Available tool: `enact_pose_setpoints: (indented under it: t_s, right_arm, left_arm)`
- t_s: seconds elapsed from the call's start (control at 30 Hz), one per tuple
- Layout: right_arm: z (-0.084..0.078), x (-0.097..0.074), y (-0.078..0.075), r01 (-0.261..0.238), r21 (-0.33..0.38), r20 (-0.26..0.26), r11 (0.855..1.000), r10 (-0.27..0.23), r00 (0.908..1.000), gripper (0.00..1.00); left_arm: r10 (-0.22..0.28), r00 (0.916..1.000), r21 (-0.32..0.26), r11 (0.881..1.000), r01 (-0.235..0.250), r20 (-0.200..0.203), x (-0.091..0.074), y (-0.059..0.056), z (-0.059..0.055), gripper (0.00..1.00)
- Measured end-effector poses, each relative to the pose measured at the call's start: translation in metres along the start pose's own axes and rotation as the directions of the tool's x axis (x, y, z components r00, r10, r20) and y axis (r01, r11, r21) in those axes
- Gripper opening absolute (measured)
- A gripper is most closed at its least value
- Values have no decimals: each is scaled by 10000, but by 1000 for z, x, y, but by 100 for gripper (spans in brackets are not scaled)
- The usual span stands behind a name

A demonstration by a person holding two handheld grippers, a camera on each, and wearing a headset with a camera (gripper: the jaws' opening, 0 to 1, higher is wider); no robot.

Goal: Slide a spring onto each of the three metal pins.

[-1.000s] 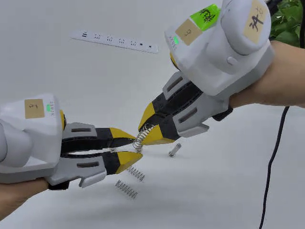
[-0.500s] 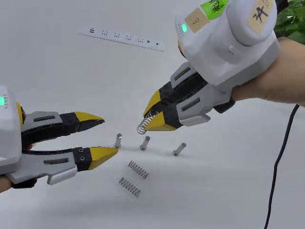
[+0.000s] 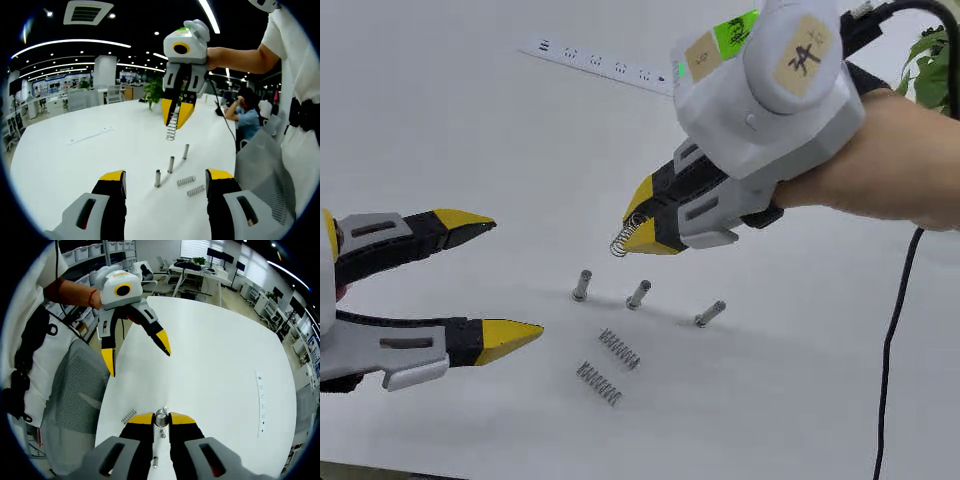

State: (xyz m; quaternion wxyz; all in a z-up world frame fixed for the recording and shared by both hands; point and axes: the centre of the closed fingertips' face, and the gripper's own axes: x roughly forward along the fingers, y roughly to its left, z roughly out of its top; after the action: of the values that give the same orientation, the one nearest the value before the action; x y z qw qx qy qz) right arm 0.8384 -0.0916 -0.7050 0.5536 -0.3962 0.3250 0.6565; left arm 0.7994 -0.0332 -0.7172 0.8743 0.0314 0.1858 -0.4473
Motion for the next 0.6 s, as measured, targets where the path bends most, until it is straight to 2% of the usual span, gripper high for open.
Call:
enact_pose_setpoints:
  t_s: [0.17, 0.4, 0.5, 0.6]
  right_arm:
    - [-5, 19, -8, 7, 25, -140, 10000, -7, 9999, 12]
    - [-12, 42, -11, -77, 40, -316, 10000, 79, 9995, 12]
    - [-14, 48, -13, -26, -107, -442, 9999, 21, 9990, 12]
    - [-13, 52, -15, -60, 75, -323, 10000, 63, 9995, 12]
  left_arm:
    - [37, 9997, -53, 10000, -38, -231, 0, -1, -10, 71]
    - [197, 9995, -433, 9988, -207, -240, 1, 3, -19, 78]
    - [247, 9994, -594, 9979, -262, -255, 1, 3, -21, 80]
    - [245, 9994, -685, 9973, -262, -251, 1, 2, -23, 81]
